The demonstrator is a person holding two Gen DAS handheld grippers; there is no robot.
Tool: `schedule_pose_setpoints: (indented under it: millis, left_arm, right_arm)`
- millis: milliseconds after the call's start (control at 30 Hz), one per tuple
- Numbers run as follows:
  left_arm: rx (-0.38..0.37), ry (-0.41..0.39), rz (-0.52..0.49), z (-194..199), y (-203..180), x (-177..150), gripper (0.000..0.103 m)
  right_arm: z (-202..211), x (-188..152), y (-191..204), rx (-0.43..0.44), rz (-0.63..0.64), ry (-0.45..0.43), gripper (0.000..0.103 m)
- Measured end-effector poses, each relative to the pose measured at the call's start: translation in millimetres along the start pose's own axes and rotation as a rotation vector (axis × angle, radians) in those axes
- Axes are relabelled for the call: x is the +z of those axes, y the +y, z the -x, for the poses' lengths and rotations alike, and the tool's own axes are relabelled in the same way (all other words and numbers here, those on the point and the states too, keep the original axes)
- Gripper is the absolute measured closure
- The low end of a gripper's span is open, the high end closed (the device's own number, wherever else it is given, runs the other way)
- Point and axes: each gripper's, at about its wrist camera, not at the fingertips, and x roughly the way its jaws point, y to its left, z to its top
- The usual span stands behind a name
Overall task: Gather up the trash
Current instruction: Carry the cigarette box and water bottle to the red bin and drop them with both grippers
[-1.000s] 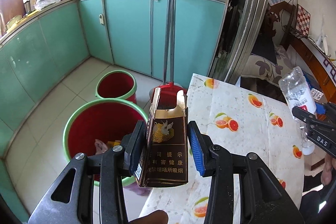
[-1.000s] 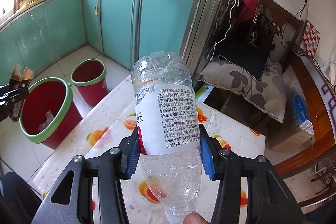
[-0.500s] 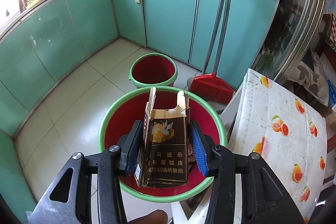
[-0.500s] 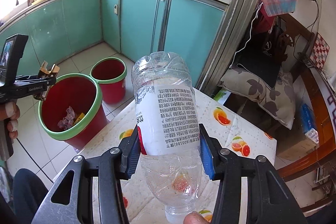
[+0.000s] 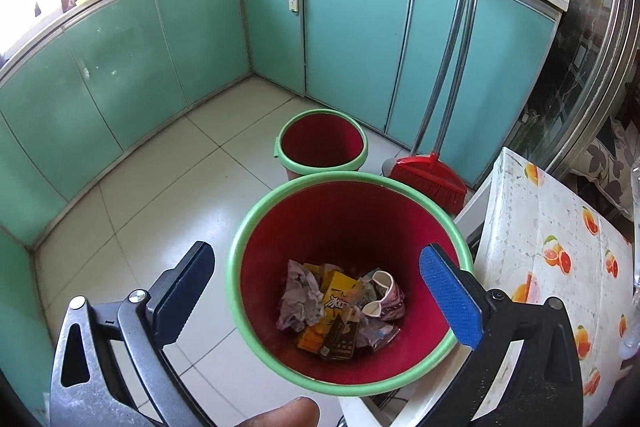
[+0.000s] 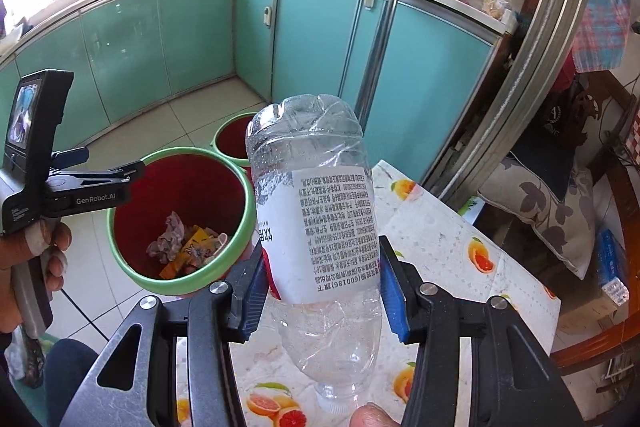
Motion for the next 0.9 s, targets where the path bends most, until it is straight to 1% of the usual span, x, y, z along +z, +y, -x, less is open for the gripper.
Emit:
schedule_pose_setpoints:
  millis: [200,467,567,733,900]
  left_arm:
    - [0.063,-0.028,0.059,20,45,-6,0.000]
    - [0.131,-0.031,0.118,39,107,-24,0.000]
    - [0.150,-0.034,0.147,44,127,-29,0.000]
    - [0.166,-0.040,0.176,49,143,-33,0.000]
    - [0.170,-0.038,0.192,52,152,-41,0.000]
  right_arm:
    - [-23,21,47,0.079,0.047,-0.005,0.056]
    - [-67,45,113,0.169,0.097,0.002,0.056]
    - [-86,49,132,0.179,0.113,0.012,0.057]
    - [-115,56,156,0.181,0.139,0.033,0.057]
    - [-147,49,172,0.183,0.164,0.094,0.057]
